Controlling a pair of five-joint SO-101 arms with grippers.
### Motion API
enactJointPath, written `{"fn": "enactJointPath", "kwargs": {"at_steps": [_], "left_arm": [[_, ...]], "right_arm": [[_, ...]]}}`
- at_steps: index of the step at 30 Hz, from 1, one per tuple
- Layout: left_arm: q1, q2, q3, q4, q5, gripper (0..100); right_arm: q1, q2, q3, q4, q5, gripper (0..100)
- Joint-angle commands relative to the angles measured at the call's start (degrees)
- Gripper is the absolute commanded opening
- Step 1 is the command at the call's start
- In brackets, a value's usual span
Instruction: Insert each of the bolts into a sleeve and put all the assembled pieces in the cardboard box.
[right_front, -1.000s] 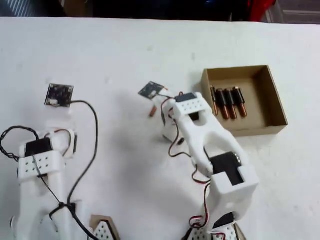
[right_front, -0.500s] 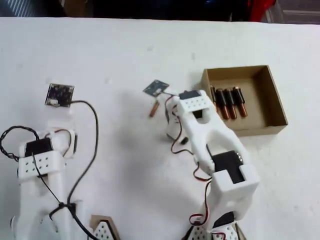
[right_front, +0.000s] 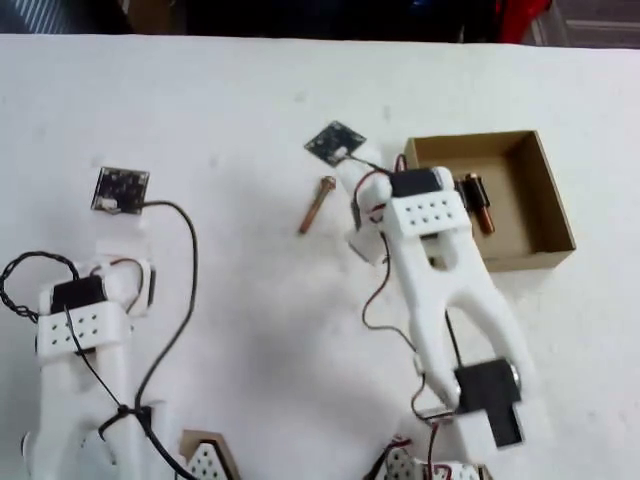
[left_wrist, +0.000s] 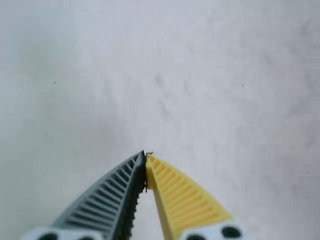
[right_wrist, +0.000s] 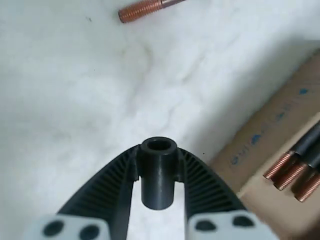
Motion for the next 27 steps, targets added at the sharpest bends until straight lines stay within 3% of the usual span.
{"fn": "enactJointPath", "kwargs": {"at_steps": [1,9,22,27], "left_arm": [[0.84,-1.89,-0.26,-1.23,0.35,2],[1.63,-1.89,-0.26,-1.05,0.35,2],[12.7,-1.89,-0.35,-1.14,0.35,2],[16.92,-1.8,-0.7,-1.14,0.35,2]], "right_arm": [[0.75,-9.27,-2.64,2.59,-0.26,1.7],[0.92,-24.22,-2.37,11.38,-0.35,1.7],[4.44,-44.0,9.49,13.23,-0.44,1.7],[5.67,-53.05,16.35,12.88,-6.51,1.7]]}}
